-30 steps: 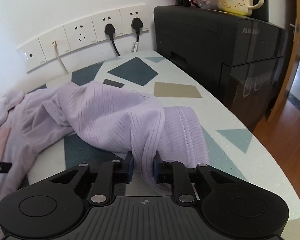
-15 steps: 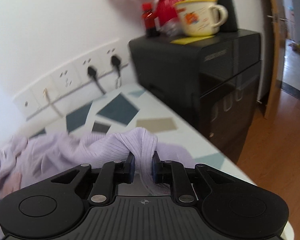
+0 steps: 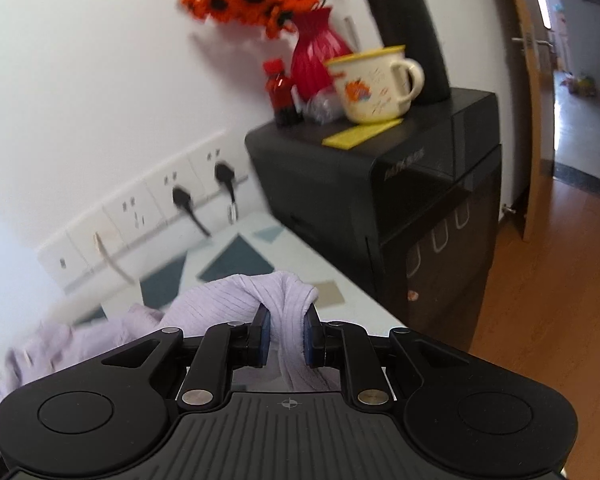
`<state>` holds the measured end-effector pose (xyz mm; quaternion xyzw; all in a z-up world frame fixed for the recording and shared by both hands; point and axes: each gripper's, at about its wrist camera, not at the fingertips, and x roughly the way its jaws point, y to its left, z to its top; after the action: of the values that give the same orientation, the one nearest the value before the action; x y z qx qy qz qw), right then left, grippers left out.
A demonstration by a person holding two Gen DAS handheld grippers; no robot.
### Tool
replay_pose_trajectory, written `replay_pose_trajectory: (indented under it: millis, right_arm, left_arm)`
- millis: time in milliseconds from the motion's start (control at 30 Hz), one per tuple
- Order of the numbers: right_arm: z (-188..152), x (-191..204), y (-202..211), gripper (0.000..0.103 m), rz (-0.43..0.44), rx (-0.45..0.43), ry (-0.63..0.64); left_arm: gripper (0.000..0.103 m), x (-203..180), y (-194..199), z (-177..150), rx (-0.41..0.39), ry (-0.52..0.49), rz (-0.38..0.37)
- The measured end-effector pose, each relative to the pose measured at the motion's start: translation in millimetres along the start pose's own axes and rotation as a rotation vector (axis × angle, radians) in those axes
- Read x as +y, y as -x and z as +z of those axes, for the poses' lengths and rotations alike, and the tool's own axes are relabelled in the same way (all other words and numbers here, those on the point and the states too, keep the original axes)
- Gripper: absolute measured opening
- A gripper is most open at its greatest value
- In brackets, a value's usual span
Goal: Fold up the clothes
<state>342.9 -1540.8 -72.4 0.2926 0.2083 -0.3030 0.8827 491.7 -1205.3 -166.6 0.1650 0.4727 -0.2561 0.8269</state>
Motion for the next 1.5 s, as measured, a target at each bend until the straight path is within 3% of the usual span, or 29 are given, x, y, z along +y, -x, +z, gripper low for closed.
replay_pose_trajectory:
  millis: [133,267,433,567,667,733,833,1000,1067,1200,1333,1500]
  right_arm:
    - [8,-9,4,0.014,0.026,0.012,-0.065]
    - [6,-13,0,0.014,0.002,0.079,-0.085]
    - [4,-15,5,0.014,0.058,0.153,-0.131]
    - [9,-7,8,0.015,0.171,0.245,-0.104]
    - [13,0,6,0.015,0.269,0.258,-0.142]
    - [13,4,-2,0.018,0.236,0.235,-0.141]
    - [10,11,-19,0.028,0.105,0.207,-0.045]
    - [-11,33,-32,0.049,-0.197,0.138,0.293]
    - [-22,40,-27,0.056,-0.236,0.101,0.412]
    - [-44,50,-18,0.063,-0.194,0.102,0.521]
    - [-65,59,-26,0.064,-0.106,0.193,0.563]
    - [-93,70,-51,0.077,-0.078,0.293,0.601]
  left_arm:
    - [0.103,0,0,-1,-0.006,0.0,0.0]
    - [0.103,1,1,-1,-0.01,0.0,-0.001]
    - [0.103,1,1,-3,-0.025,-0.001,-0.001]
    - [0.103,1,1,-3,-0.028,-0.001,-0.001]
    - [0.103,1,1,-4,-0.036,-0.001,-0.001]
    - [0.103,1,2,-5,-0.043,0.0,0.0]
    - [0.103,1,2,-6,-0.048,-0.001,-0.001]
    - [0.103,1,2,-8,-0.057,-0.001,-0.001]
    - [0.103,1,2,-8,-0.061,-0.001,-0.001]
    - [0.103,1,2,-9,-0.068,0.001,0.0]
    - [0.103,0,3,-9,-0.067,0.003,0.002]
    - [0.103,0,3,-9,-0.066,0.007,0.006]
